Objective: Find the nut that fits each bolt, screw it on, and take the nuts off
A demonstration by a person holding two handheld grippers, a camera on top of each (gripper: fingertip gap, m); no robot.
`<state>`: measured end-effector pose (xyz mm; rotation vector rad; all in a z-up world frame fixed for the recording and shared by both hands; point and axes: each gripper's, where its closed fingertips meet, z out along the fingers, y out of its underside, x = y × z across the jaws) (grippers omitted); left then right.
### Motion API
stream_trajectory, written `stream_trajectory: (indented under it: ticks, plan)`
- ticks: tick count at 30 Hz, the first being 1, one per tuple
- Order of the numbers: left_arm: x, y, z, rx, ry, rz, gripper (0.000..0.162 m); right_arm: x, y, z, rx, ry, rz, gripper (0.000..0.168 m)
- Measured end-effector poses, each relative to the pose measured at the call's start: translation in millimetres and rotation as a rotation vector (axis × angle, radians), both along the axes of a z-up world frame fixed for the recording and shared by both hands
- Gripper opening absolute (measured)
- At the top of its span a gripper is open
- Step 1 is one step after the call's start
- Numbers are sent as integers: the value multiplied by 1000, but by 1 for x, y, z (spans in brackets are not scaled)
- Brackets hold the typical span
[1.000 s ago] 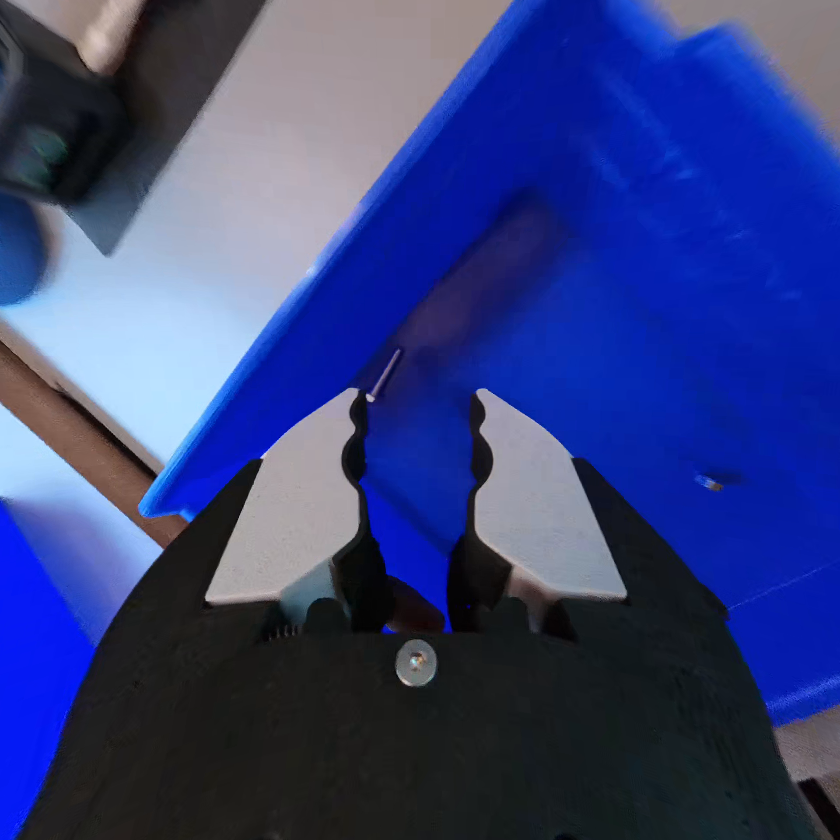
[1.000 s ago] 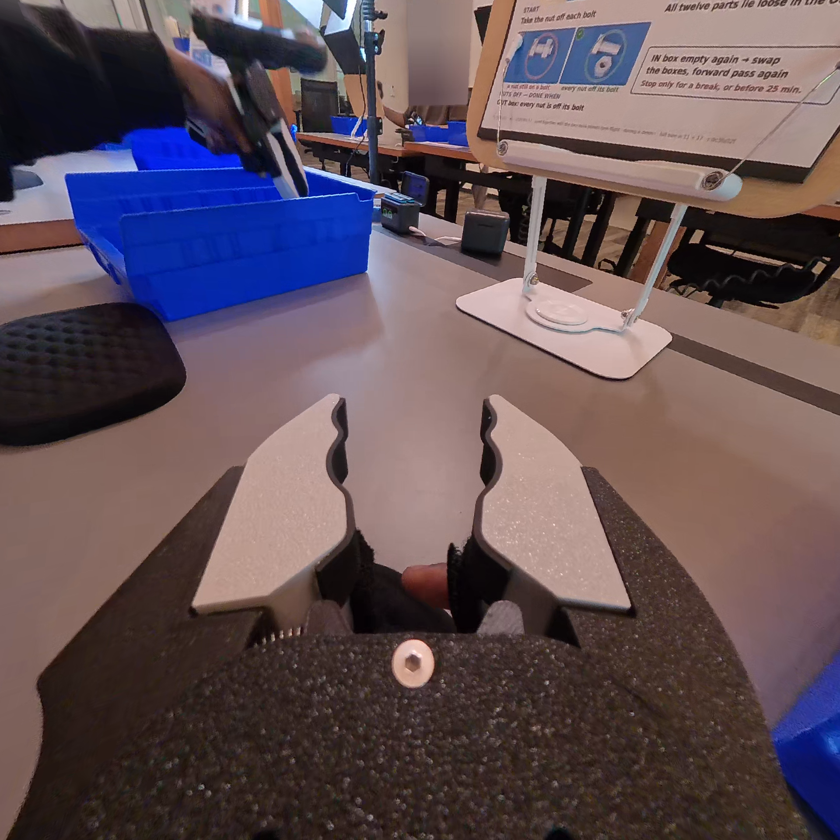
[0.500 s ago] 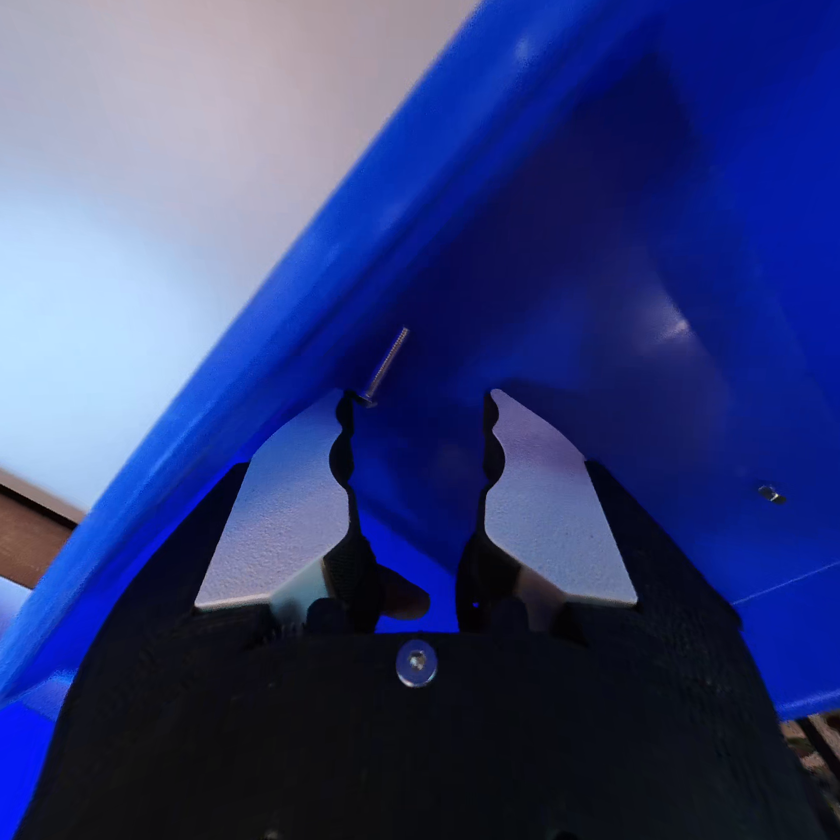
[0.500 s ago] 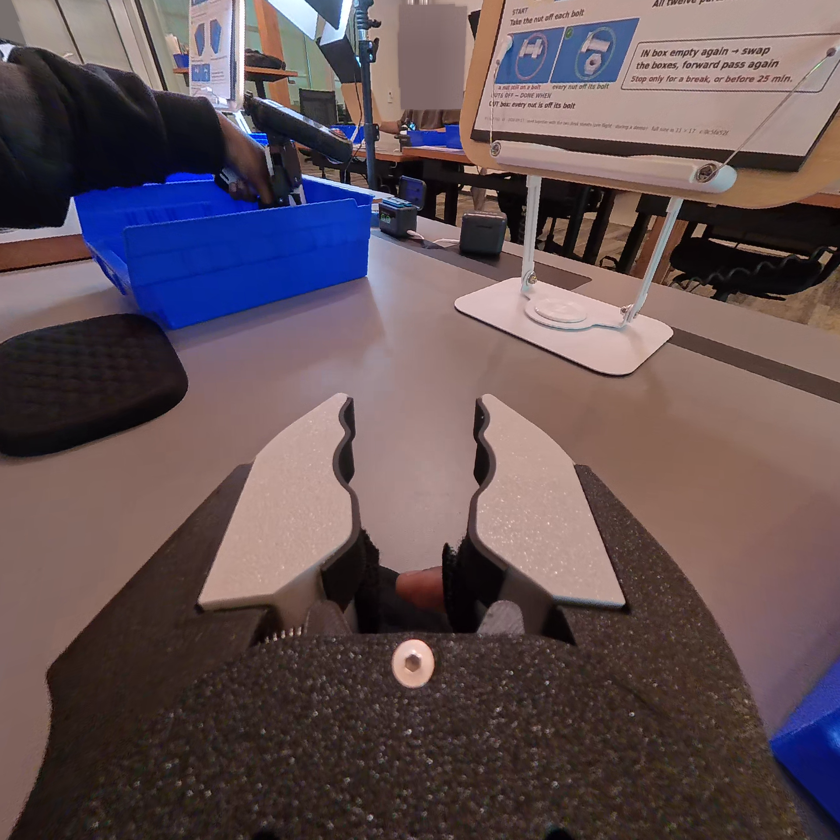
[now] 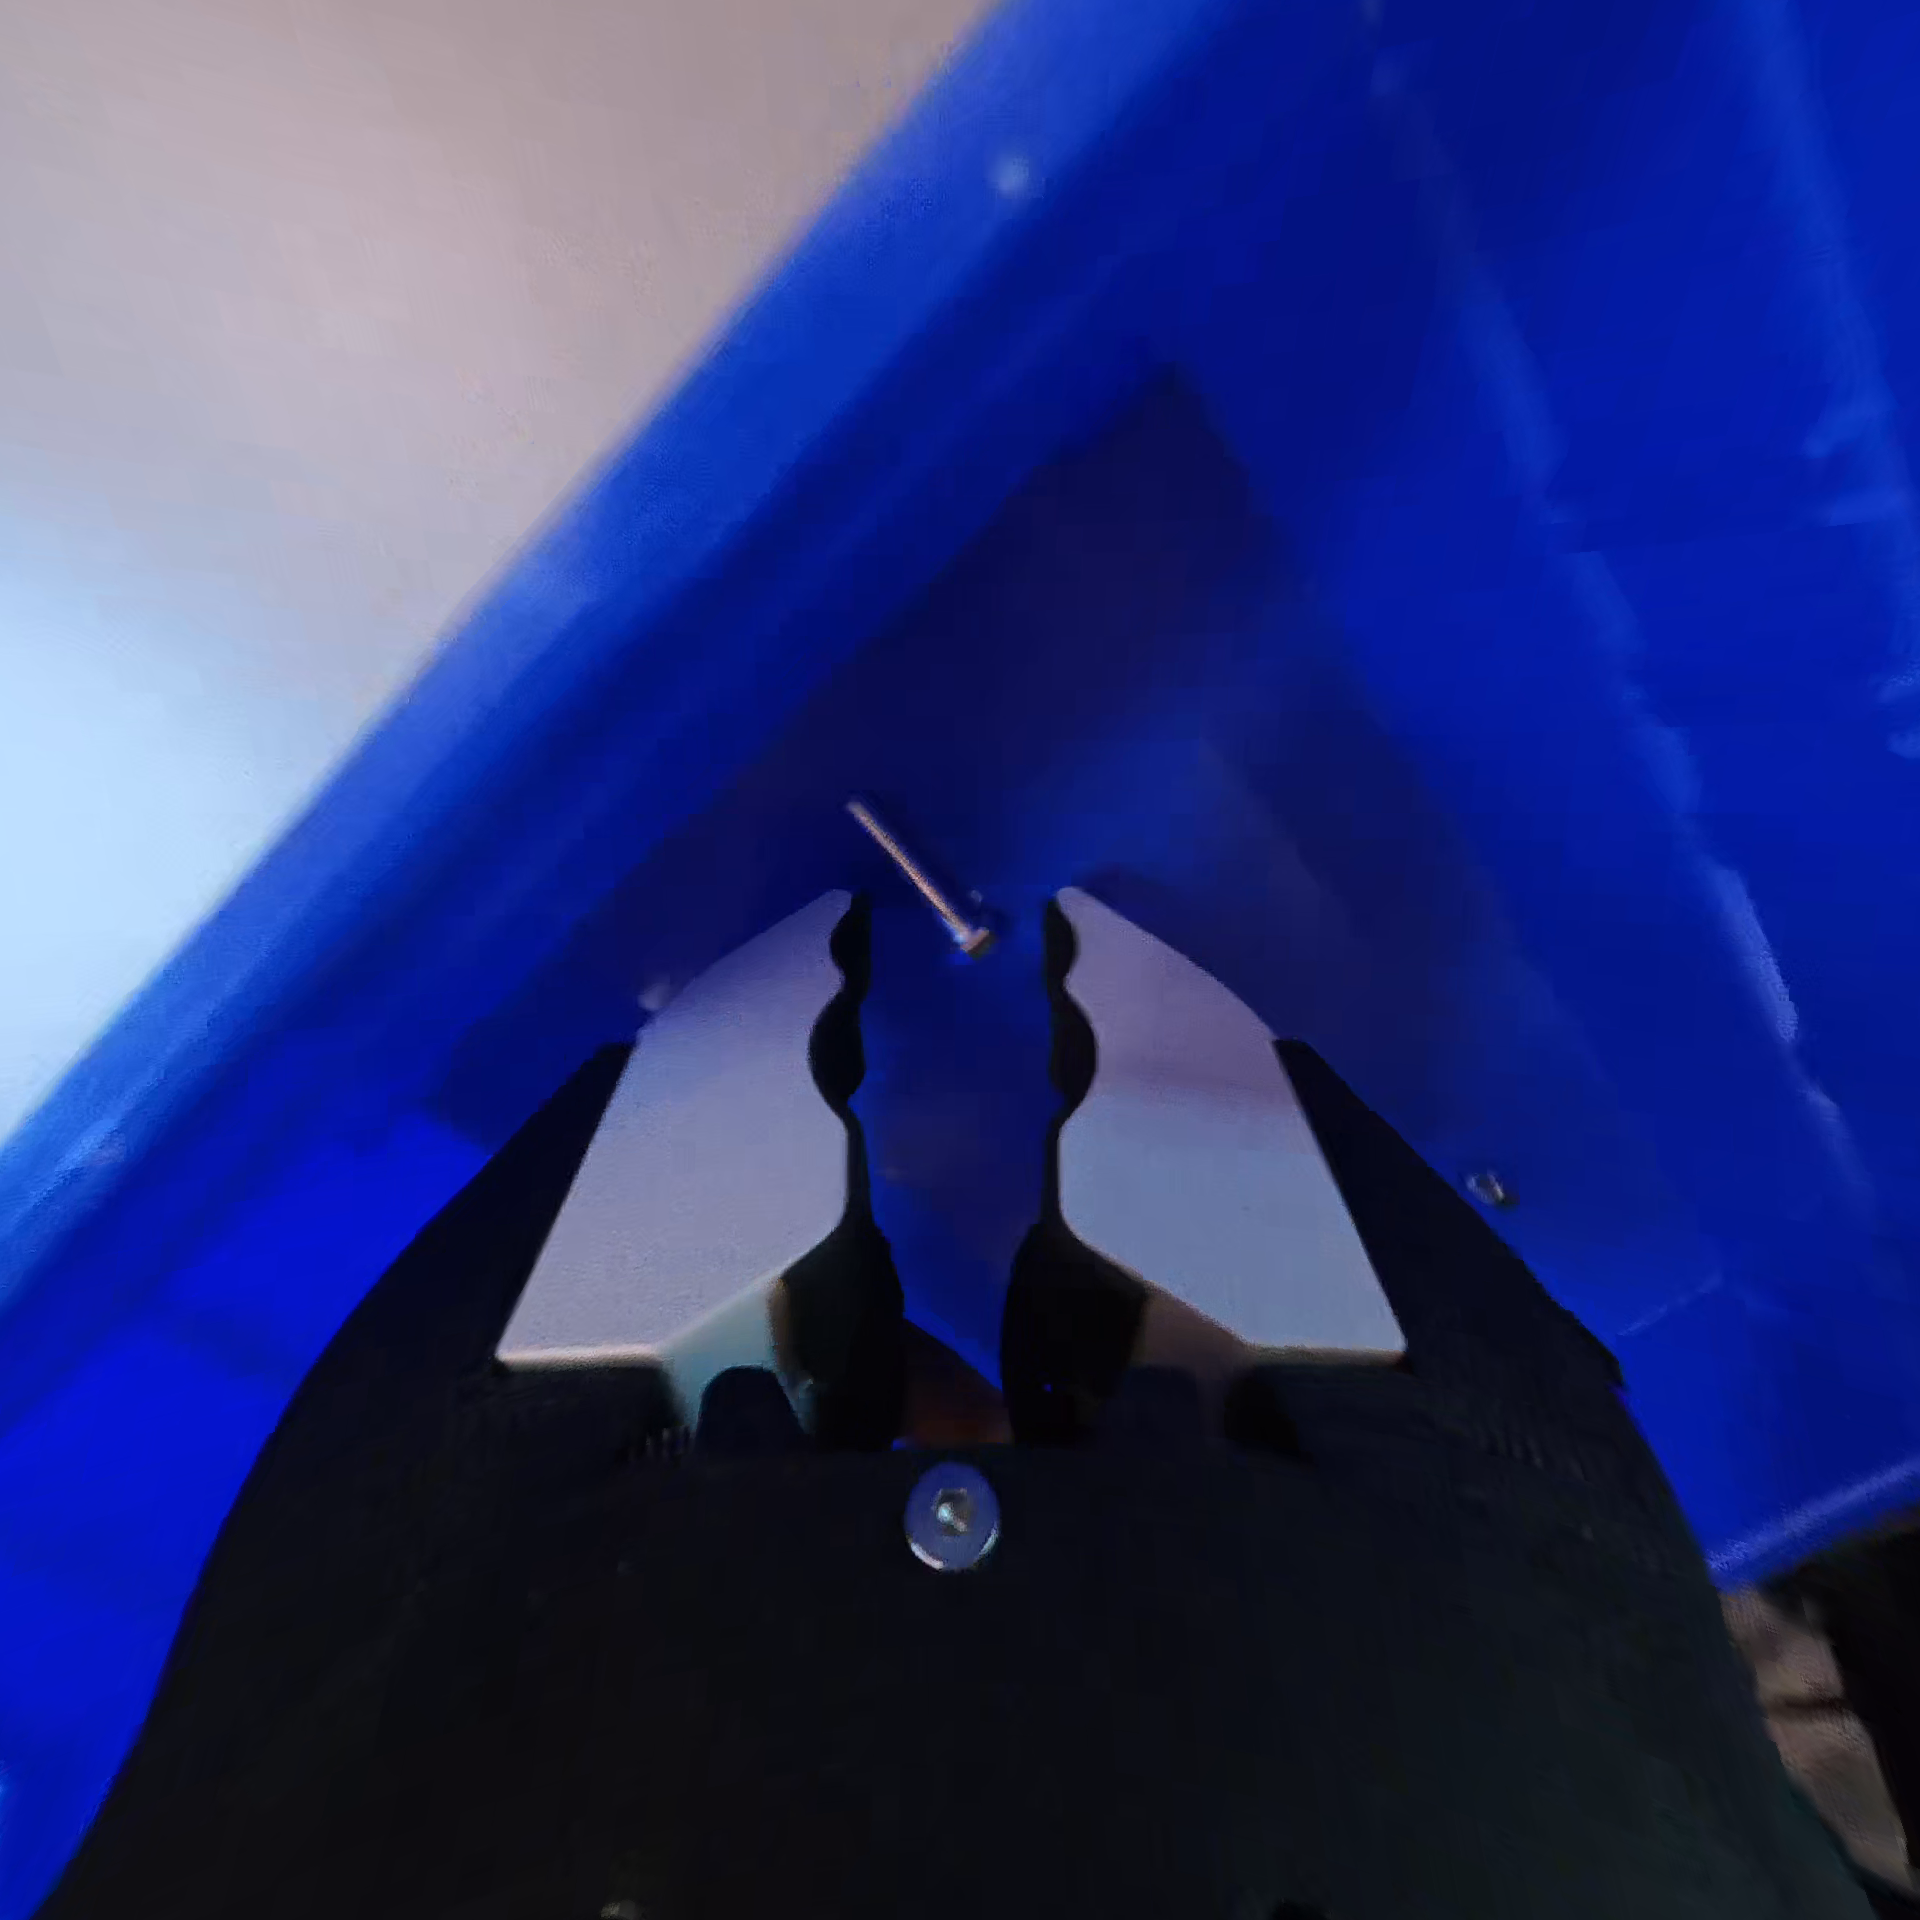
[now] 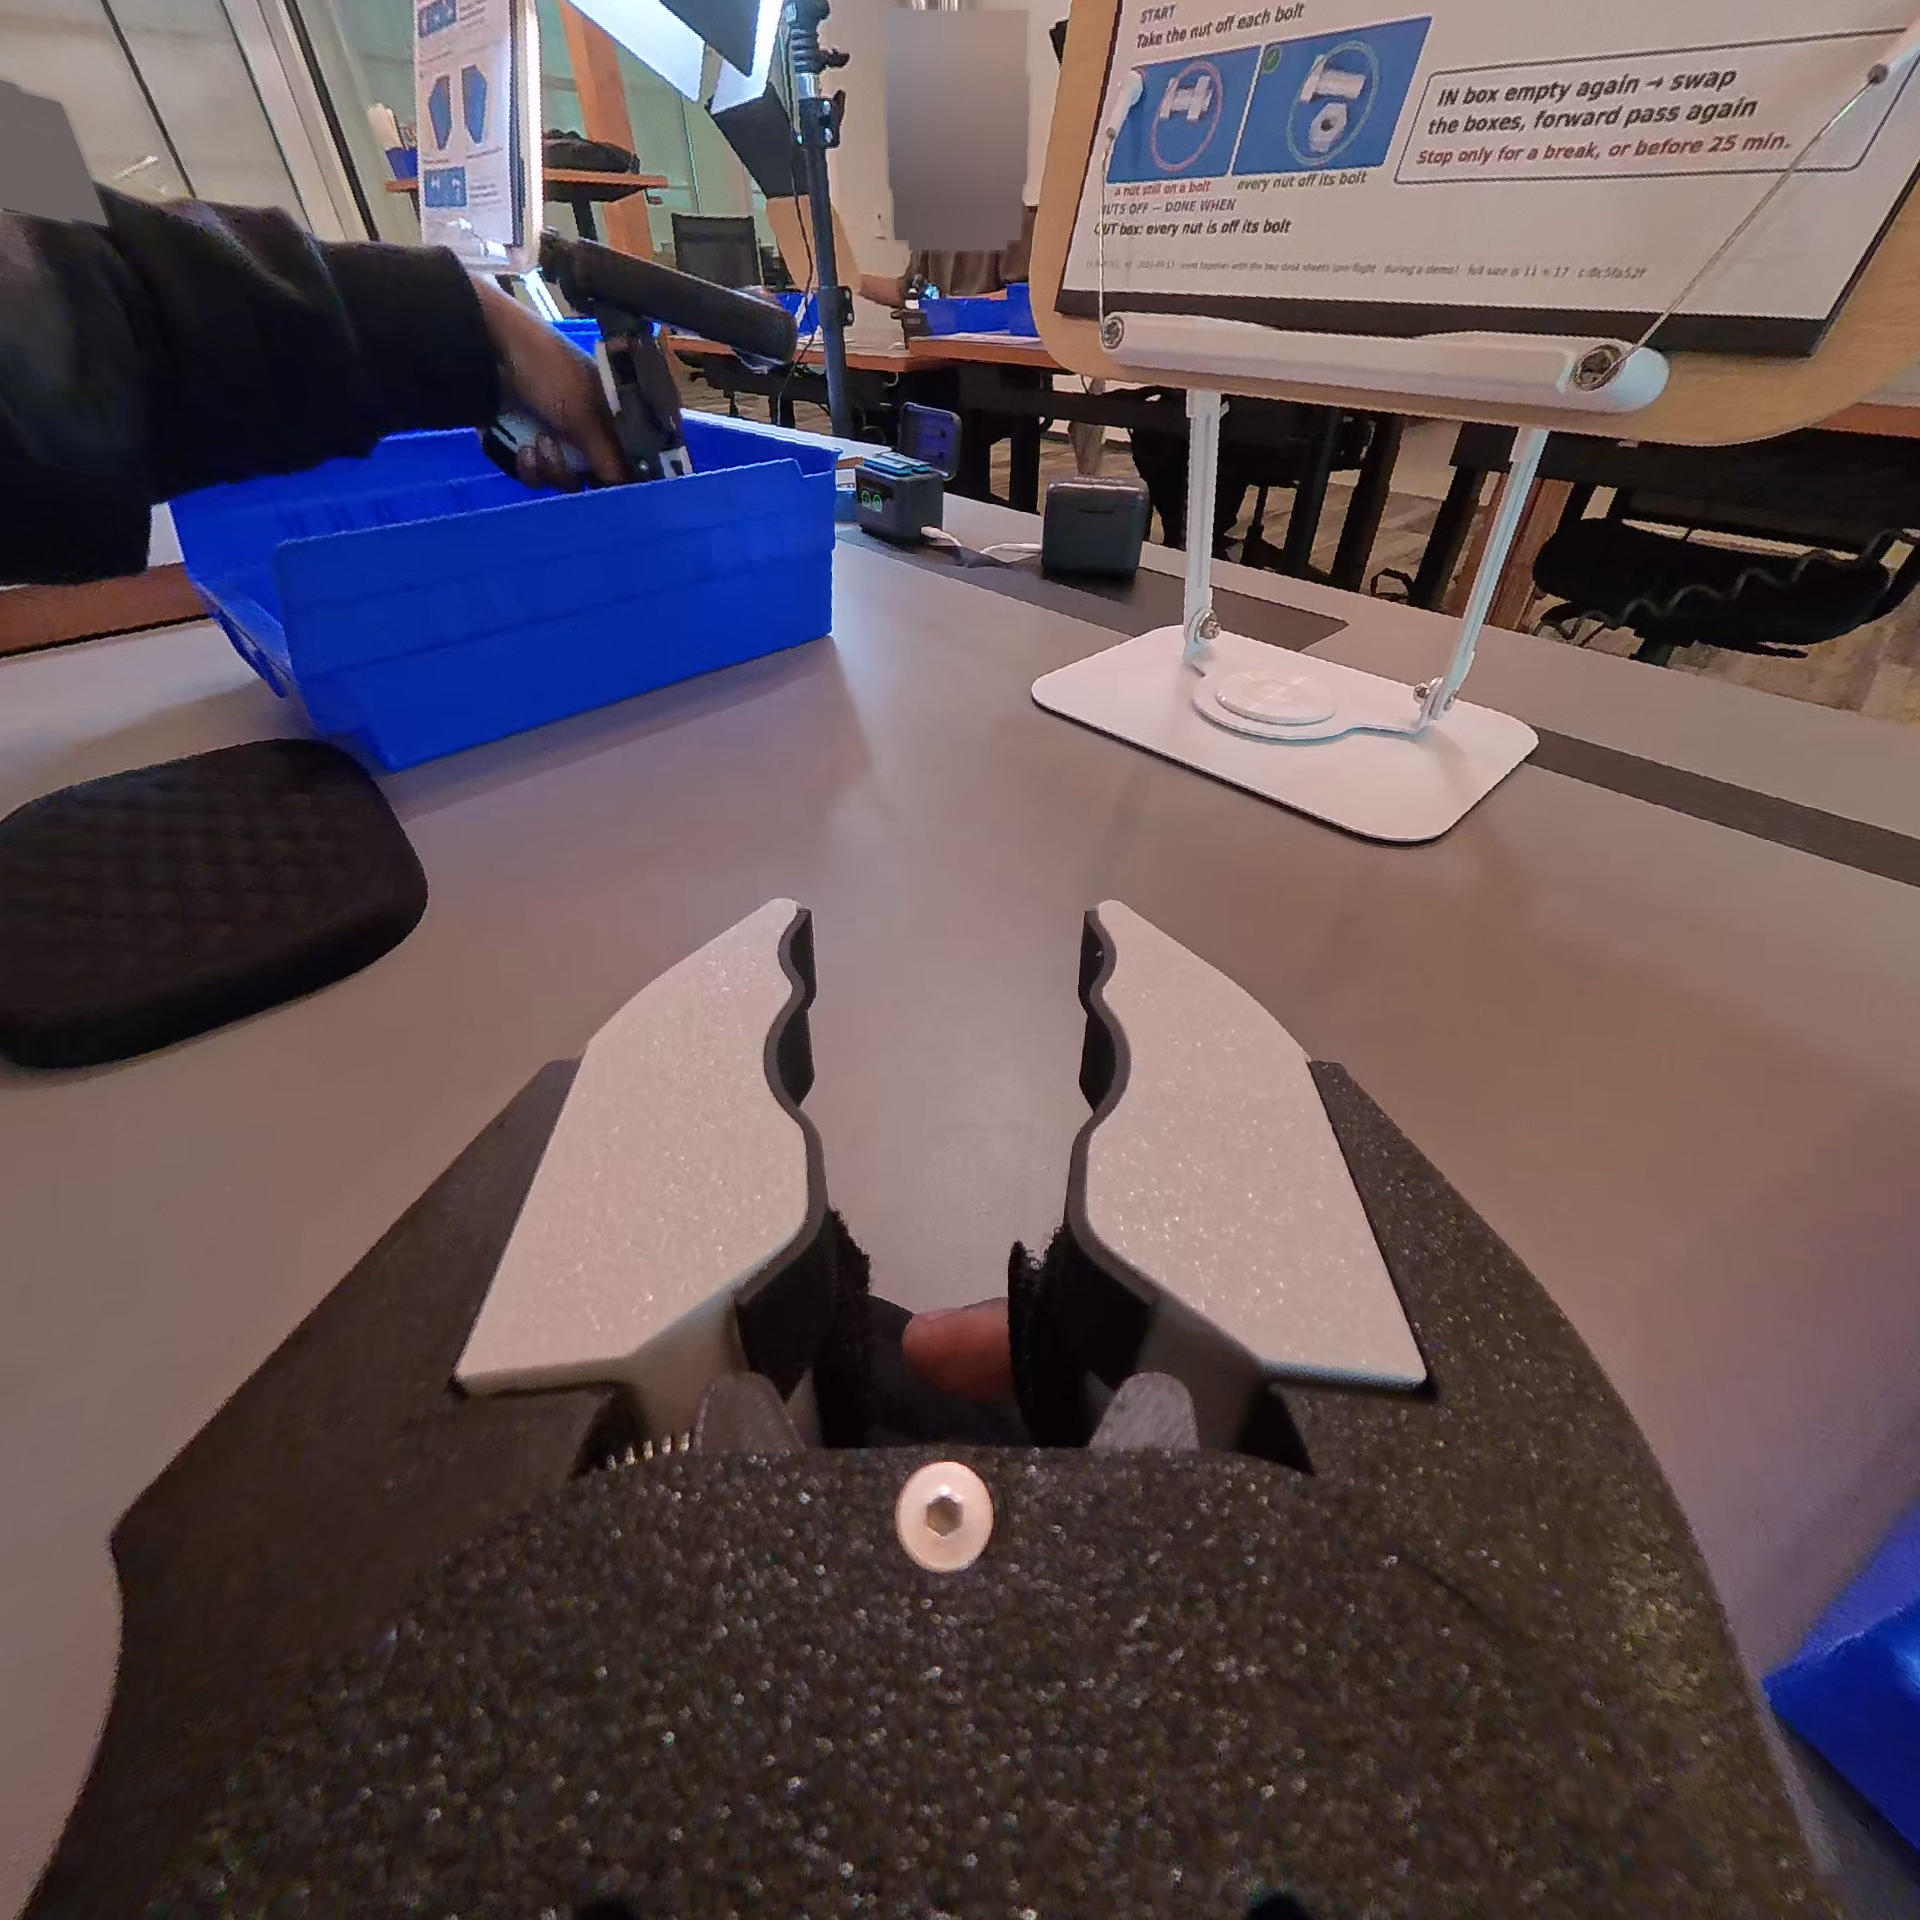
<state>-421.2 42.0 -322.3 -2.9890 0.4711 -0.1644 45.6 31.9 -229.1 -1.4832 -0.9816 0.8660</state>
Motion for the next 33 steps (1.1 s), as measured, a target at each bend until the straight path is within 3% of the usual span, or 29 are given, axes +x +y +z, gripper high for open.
stream_trajectory:
  ticks: [4, 8, 10, 15, 18, 21, 27, 33]
  plan:
    - [-8, 1, -2, 11, 97, 45, 8, 0, 0, 0, 6, -1, -4, 49]
    - [-9, -6, 0, 25, 149, 19, 6, 1, 0, 1, 7, 4, -4, 50]
    - [-5, -3, 13, 121, 132, 33, 6, 0, -1, 1, 7, 3, 0, 49]
    - [36, 5, 94, 599, -15, 45, 6, -2, -2, -2, 8, -21, 10, 48]
    - [102, -8, 147, 875, -191, -38, 5, -3, -3, -3, 13, -32, 12, 48]
    - [176, -35, 176, 1027, -359, -132, 6, -4, -4, -3, 24, -40, 14, 46]
    - [302, -83, 160, 1103, -542, -346, 6, -11, -11, -8, 63, -96, 55, 39]
    - [372, -103, 125, 1176, -618, -416, 6, -19, -29, -5, 115, -93, 154, 31]
